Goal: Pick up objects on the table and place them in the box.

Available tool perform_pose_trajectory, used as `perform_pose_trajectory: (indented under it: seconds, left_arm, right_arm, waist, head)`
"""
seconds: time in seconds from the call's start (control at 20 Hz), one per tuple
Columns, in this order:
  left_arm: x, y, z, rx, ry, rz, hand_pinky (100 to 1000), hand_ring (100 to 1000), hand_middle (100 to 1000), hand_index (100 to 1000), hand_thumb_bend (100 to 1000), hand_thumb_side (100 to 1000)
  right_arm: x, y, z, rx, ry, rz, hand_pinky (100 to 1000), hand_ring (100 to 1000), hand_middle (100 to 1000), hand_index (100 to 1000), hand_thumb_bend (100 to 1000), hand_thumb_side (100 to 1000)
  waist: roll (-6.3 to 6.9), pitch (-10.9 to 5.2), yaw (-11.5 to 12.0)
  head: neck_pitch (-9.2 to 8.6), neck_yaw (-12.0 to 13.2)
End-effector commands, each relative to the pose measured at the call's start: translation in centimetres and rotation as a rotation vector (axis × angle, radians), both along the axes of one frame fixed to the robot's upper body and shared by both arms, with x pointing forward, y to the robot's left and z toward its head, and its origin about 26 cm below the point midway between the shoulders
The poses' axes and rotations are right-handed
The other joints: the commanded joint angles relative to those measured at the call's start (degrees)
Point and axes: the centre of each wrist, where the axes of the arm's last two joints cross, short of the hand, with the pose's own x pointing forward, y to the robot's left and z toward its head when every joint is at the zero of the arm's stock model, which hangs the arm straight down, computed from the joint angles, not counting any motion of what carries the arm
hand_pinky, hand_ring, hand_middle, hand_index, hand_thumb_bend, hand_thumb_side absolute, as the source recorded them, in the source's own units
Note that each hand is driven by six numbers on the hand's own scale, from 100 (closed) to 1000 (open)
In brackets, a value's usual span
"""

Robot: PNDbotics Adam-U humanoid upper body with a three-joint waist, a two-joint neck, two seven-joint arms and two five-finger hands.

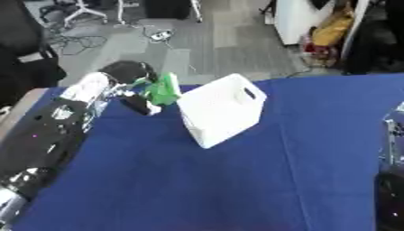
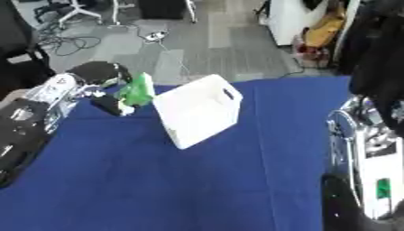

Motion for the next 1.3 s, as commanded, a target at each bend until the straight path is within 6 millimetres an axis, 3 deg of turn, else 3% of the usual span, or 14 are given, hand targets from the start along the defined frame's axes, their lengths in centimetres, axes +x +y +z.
perform_pose_trajectory:
  seconds: [0.05,0.35,0.65,0.7,0.8,0.85,0.9,0.95,1.0,1.3]
  left_arm:
    - [0.2,-1.5,2.7,-0.031,-0.069,-0.044,100,100,100,268,100,736]
    - [0.5,-4.6,3.4,-0.064,-0.082,-0.125,100,100,100,277,100,746]
    - [1.3,-5.4,1.5,-0.035,-0.051,-0.143,100,100,100,327,100,767]
    - [1.5,-5.3,1.1,-0.029,-0.046,-0.148,100,127,157,383,100,776]
    - [1.7,-4.9,0.2,-0.002,-0.016,-0.154,441,530,555,681,100,883]
    - [1.8,-4.7,-0.3,0.026,0.014,-0.154,699,779,803,814,133,958]
    - [1.9,-4.3,-0.9,0.053,0.056,-0.147,794,868,891,864,165,997]
    - [1.9,-4.1,-1.2,0.067,0.089,-0.143,730,804,829,830,142,968]
    - [2.0,-4.1,-1.3,0.071,0.107,-0.149,868,962,986,922,190,1000]
    - [1.8,-3.9,-0.6,0.050,0.084,-0.193,859,982,1000,924,186,1000]
  right_arm:
    - [-0.4,0.5,0.8,0.012,-0.030,0.023,233,330,417,667,136,1000]
    - [-0.4,0.8,0.9,0.023,-0.029,0.035,232,329,414,664,130,1000]
    - [-0.5,1.1,0.9,0.028,-0.028,0.047,232,329,414,666,129,1000]
    - [-0.5,1.2,0.9,0.029,-0.028,0.049,231,329,413,666,129,1000]
    - [-0.5,1.2,0.9,0.030,-0.027,0.051,231,329,411,663,128,1000]
    - [-0.5,1.2,0.9,0.030,-0.027,0.051,231,329,411,663,128,1000]
    - [-0.5,1.2,0.9,0.031,-0.027,0.052,231,329,410,662,127,1000]
    - [-0.5,1.2,0.9,0.032,-0.026,0.052,231,329,410,663,128,1000]
    - [-0.5,1.2,0.9,0.033,-0.026,0.052,230,327,408,661,126,1000]
    - [-0.5,1.2,0.9,0.036,-0.025,0.049,229,327,408,661,126,1000]
  waist:
    - [0.11,-0.76,-0.23]
    - [0.17,-0.68,-0.90]
    - [0.17,-0.46,-1.53]
    - [0.18,-0.42,-1.61]
    - [0.21,-0.40,-1.69]
    - [0.23,-0.39,-1.72]
    - [0.23,-0.40,-1.73]
    - [0.23,-0.41,-1.73]
    - [0.23,-0.43,-1.70]
    - [0.24,-0.51,-1.57]
  head:
    - [-0.15,0.70]
    - [-0.34,1.11]
    - [-0.88,1.55]
    - [-0.99,1.57]
    - [-1.01,1.69]
    - [-1.01,1.73]
    - [-1.02,1.74]
    - [-1.02,1.73]
    - [-1.02,1.65]
    - [-0.93,1.56]
